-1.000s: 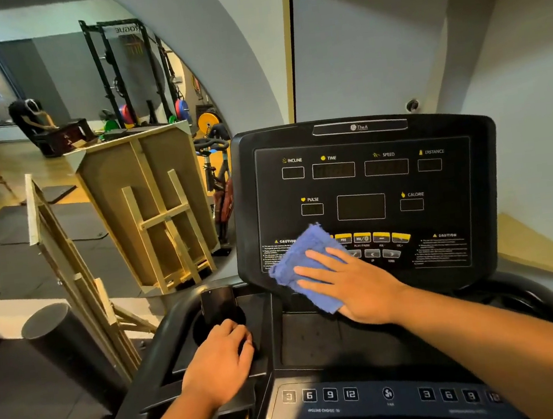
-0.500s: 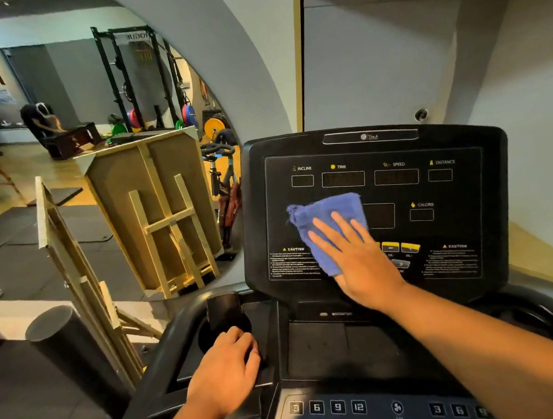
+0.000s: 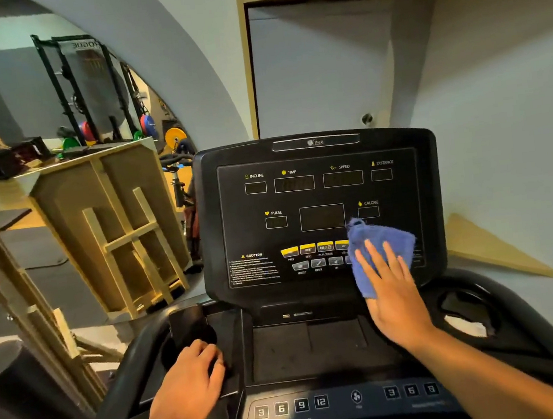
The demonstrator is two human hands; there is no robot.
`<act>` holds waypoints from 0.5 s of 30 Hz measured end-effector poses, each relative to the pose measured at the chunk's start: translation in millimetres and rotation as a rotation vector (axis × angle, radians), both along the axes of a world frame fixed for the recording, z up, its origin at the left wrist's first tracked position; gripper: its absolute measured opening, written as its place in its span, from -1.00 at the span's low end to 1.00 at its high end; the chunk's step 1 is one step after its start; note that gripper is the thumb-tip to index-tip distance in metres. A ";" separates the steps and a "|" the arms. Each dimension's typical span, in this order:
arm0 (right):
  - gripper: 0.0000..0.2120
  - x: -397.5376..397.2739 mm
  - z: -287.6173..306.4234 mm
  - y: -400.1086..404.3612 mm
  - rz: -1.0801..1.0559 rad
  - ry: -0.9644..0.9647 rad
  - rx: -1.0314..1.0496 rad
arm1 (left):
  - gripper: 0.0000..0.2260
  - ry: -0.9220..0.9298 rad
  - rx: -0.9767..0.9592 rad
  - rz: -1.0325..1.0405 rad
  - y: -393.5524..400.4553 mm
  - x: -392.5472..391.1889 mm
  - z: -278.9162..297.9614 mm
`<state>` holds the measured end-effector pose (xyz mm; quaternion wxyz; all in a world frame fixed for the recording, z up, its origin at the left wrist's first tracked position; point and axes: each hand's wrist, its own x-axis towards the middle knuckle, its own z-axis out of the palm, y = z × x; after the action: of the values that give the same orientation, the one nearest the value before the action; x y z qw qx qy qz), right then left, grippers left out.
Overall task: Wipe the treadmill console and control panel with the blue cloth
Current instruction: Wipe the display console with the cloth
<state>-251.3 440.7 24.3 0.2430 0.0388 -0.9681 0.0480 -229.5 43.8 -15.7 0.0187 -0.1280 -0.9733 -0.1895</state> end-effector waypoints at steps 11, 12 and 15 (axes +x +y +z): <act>-0.10 11.7 -9.2 62.7 -0.124 -0.047 -0.130 | -0.85 -0.016 -0.033 -0.015 -1.4 -3.0 -3.0; -0.08 17.5 -15.0 61.6 -0.137 -0.055 -0.152 | -0.85 -0.014 -0.031 -0.017 -1.1 -3.9 -3.8; -0.09 34.6 -27.4 55.4 -0.100 -0.088 -0.141 | -0.87 -0.020 -0.051 -0.020 -3.4 -5.1 -8.2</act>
<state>-216.8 496.1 -3.0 0.2044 -0.0289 -0.9727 0.1057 -234.6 40.5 -23.9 0.0036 -0.1362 -0.9766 -0.1662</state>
